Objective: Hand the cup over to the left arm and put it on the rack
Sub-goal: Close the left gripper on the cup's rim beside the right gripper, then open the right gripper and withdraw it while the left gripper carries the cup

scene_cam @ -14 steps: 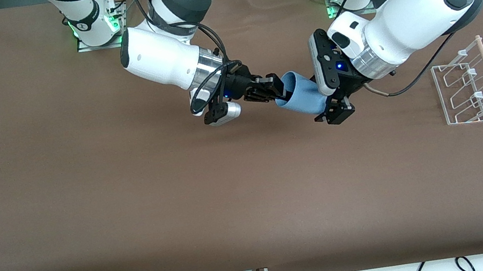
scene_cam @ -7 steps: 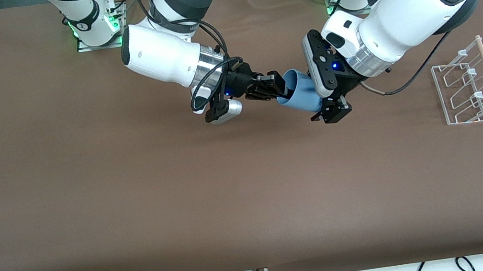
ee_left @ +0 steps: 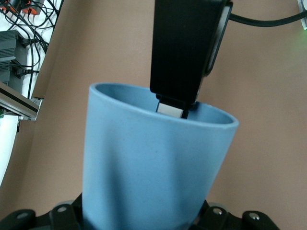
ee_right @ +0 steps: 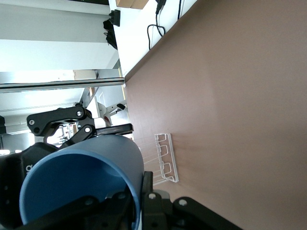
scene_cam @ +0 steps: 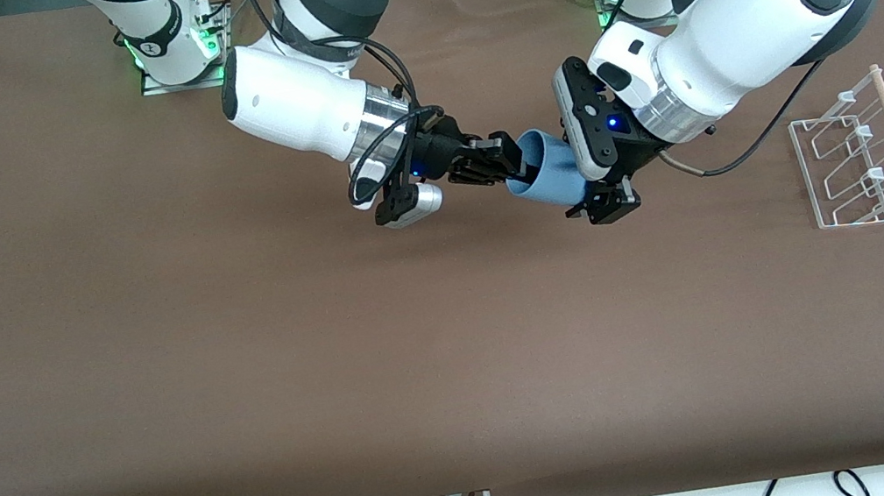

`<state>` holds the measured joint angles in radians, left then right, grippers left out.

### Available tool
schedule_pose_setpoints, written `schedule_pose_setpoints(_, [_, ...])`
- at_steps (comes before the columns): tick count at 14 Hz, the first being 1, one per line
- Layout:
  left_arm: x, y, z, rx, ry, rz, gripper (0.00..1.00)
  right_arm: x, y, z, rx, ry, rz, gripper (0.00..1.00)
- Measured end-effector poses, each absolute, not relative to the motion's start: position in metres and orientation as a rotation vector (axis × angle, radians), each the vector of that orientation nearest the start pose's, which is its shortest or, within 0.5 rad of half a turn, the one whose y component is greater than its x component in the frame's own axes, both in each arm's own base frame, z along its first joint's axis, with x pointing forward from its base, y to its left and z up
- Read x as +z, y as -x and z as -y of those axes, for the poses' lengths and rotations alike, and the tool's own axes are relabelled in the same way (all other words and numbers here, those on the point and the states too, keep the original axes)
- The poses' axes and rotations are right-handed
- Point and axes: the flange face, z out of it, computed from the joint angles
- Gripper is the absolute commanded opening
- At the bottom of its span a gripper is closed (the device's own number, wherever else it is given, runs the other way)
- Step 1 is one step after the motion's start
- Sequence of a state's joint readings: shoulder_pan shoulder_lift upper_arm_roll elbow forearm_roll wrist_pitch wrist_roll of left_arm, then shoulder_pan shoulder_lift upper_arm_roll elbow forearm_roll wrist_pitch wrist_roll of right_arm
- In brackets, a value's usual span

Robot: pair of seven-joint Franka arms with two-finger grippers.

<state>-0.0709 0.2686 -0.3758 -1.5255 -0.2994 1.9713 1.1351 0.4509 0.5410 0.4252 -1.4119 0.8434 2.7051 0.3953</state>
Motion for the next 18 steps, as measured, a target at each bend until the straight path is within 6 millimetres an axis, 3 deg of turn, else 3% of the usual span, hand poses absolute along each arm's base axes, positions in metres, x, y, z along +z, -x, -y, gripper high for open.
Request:
schedule_pose_setpoints(6, [0.538, -0.602, 0.267, -0.515, 2.553, -2.248, 0.00, 0.519, -0.544, -0.507, -0.130, 2.032, -0.293, 1.00])
schedule_pose_setpoints(9, [0.538, -0.608, 0.244, -0.459, 2.586, -2.224, 0.00, 0.527, -0.545, -0.505, -0.143, 2.025, -0.291, 1.00])
schedule_pose_setpoints(11, [0.533, -0.616, 0.216, -0.409, 2.602, -2.208, 0.00, 0.536, -0.548, -0.497, -0.141, 2.036, -0.276, 1.00])
schedule_pose_setpoints(13, [0.526, -0.627, 0.173, -0.359, 2.604, -2.199, 0.00, 0.546, -0.559, -0.473, -0.091, 2.094, -0.237, 1.00])
schedule_pose_setpoints(18, [0.510, -0.636, 0.069, -0.052, 2.560, -2.064, 0.00, 0.584, -0.581, -0.369, 0.072, 2.287, -0.146, 1.00])
